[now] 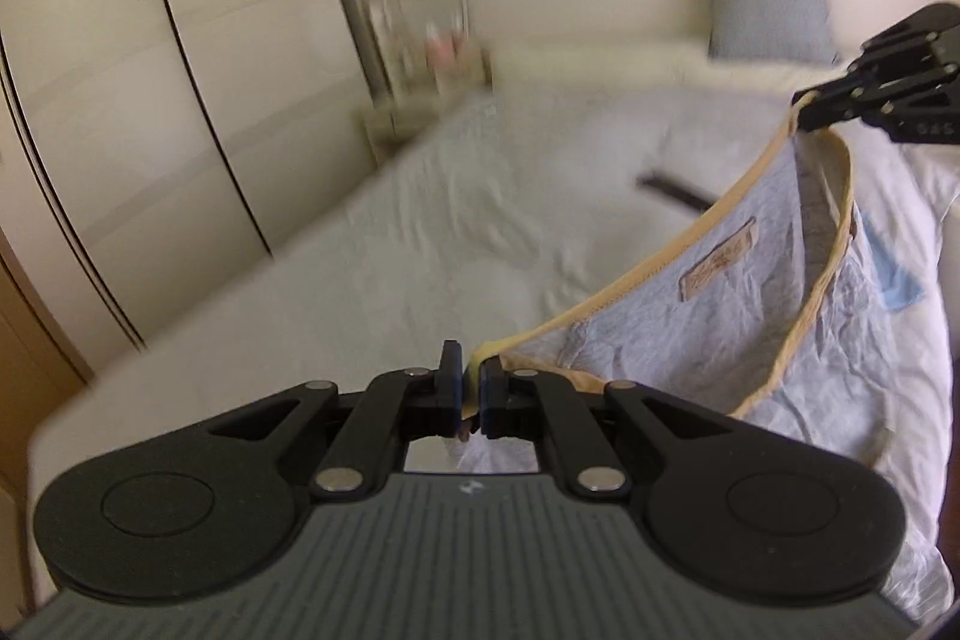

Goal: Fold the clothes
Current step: 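Lift the T-shirt by its collar with both grippers and shake it out, then lay the T-shirt down on the bed and open both grippers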

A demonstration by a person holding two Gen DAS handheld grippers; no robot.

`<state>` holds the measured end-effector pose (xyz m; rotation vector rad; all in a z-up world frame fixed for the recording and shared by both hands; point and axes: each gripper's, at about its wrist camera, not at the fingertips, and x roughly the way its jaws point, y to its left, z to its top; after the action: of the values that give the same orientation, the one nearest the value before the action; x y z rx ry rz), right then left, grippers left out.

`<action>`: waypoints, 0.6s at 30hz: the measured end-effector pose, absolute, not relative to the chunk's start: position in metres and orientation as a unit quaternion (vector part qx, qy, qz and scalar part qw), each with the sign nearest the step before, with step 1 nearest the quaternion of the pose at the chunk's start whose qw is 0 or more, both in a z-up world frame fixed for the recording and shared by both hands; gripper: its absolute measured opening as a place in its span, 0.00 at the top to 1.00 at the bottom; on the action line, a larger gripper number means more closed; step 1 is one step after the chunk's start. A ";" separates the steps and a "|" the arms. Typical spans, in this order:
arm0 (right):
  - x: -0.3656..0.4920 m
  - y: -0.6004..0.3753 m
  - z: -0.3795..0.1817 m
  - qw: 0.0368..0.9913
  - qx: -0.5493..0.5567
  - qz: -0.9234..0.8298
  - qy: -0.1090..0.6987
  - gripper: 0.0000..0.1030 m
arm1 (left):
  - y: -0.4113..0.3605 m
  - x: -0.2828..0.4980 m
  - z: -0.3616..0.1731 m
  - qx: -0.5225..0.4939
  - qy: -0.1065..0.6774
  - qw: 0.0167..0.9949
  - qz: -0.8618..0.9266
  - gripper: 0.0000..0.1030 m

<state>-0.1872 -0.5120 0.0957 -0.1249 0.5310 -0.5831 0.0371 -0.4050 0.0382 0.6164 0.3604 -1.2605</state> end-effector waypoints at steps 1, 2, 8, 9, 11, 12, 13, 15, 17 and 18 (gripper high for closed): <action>-0.173 -0.528 0.081 0.918 -0.058 -0.281 0.274 0.98 | -0.419 0.049 0.024 0.285 0.179 0.747 -0.574 0.96; -0.160 -0.542 0.069 0.914 -0.057 -0.281 0.286 0.98 | -0.435 0.061 0.011 0.292 0.183 0.745 -0.571 0.96; -0.085 -0.615 0.021 0.903 -0.070 -0.293 0.306 0.98 | -0.515 0.138 -0.029 0.282 0.221 0.762 -0.539 0.96; -0.072 -0.628 0.015 0.902 -0.072 -0.294 0.309 0.98 | -0.526 0.150 -0.037 0.276 0.239 0.765 -0.530 0.93; -0.055 -0.648 -0.014 0.896 -0.076 -0.293 0.324 0.97 | -0.541 0.174 -0.060 0.265 0.287 0.764 -0.513 0.87; -0.048 -0.655 -0.029 0.895 -0.072 -0.283 0.337 0.86 | -0.543 0.181 -0.070 0.262 0.307 0.763 -0.505 0.82; -0.041 -0.661 -0.044 0.894 -0.069 -0.274 0.349 0.77 | -0.537 0.185 -0.077 0.260 0.315 0.765 -0.499 0.80; -0.035 -0.668 -0.067 0.892 -0.048 -0.267 0.363 0.61 | -0.523 0.188 -0.089 0.254 0.329 0.768 -0.487 0.71; -0.036 -0.669 -0.087 0.891 -0.026 -0.260 0.370 0.61 | -0.503 0.188 -0.103 0.248 0.351 0.768 -0.475 0.66; -0.043 -0.667 -0.093 0.890 -0.019 -0.258 0.375 0.61 | -0.494 0.187 -0.112 0.246 0.366 0.765 -0.469 0.65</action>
<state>-0.0427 -0.6668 -0.0934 -0.0399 0.7786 -0.5361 0.1875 -0.4935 -0.1120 0.5351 0.7962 -1.0183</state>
